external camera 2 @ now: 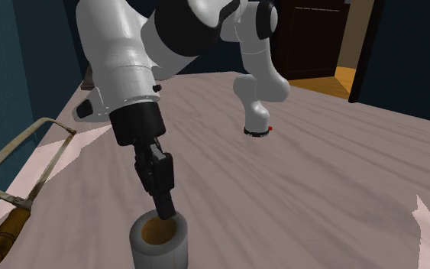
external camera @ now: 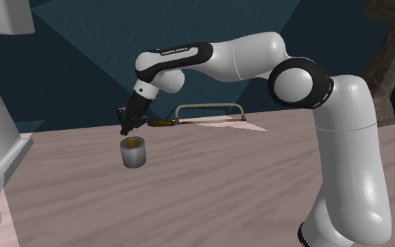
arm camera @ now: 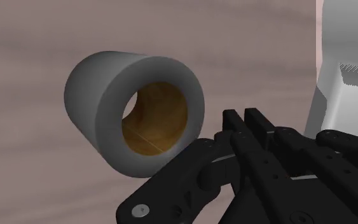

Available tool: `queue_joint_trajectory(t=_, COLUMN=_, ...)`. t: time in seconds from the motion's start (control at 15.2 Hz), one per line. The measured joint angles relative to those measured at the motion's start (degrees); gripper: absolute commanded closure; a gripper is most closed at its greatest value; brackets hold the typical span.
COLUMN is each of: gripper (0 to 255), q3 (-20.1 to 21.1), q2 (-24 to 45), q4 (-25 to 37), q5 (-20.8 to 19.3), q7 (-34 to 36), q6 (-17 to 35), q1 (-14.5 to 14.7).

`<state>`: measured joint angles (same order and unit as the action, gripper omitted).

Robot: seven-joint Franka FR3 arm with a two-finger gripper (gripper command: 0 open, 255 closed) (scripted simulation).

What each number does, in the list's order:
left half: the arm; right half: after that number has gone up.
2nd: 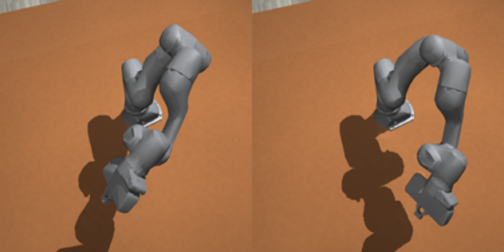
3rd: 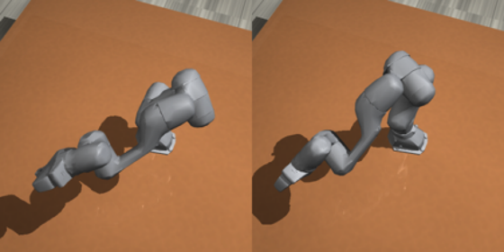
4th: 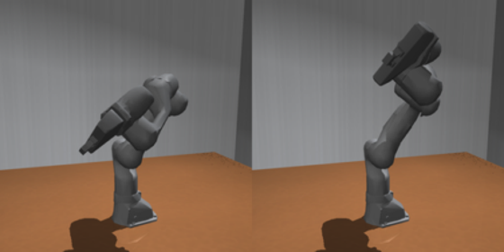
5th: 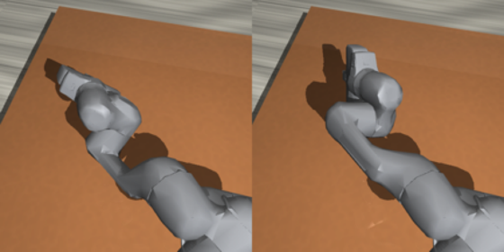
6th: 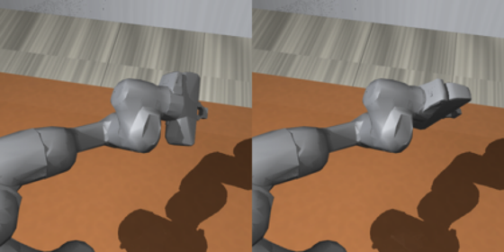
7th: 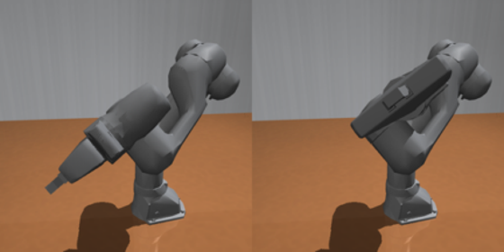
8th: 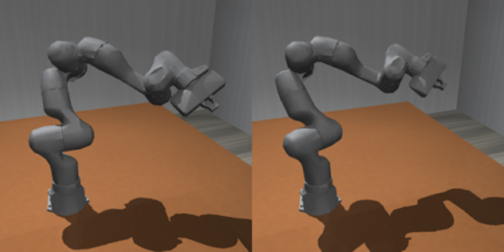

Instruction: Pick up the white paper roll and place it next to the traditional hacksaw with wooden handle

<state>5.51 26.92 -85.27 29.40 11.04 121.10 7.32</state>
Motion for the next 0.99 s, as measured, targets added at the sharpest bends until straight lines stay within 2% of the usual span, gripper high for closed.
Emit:
queue_joint_trajectory(t=0.13, gripper=255, q3=-0.08, q2=-0.21, q4=1.12, q5=-0.33, q7=0.75, q6=-1.15, q1=0.07)
queue_joint_trajectory(t=0.2, gripper=0, q3=-0.07, q2=-0.23, q4=1.13, q5=-0.33, q7=0.75, q6=-1.15, q1=0.07)
queue_joint_trajectory(t=0.26, gripper=0, q3=-0.07, q2=-0.21, q4=1.13, q5=-0.33, q7=0.75, q6=-1.16, q1=0.07)
queue_joint_trajectory(t=0.33, gripper=0, q3=-0.66, q2=0.17, q4=1.52, q5=-1.99, q7=1.43, q6=-1.62, q1=0.72)
queue_joint_trajectory(t=0.59, gripper=0, q3=-5.04, q2=3.55, q4=4.92, q5=-15.34, q7=5.43, q6=-5.94, q1=5.44)
queue_joint_trajectory(t=0.73, gripper=0, q3=-7.53, q2=5.71, q4=8.15, q5=-22.43, q7=7.18, q6=-9.76, q1=7.91)
queue_joint_trajectory(t=0.79, gripper=0, q3=-8.35, q2=6.83, q4=9.59, q5=-24.78, q7=7.61, q6=-11.07, q1=8.69)
queue_joint_trajectory(t=0.99, gripper=0, q3=-9.14, q2=7.81, q4=9.40, q5=-26.87, q7=7.93, q6=-10.84, q1=9.41)
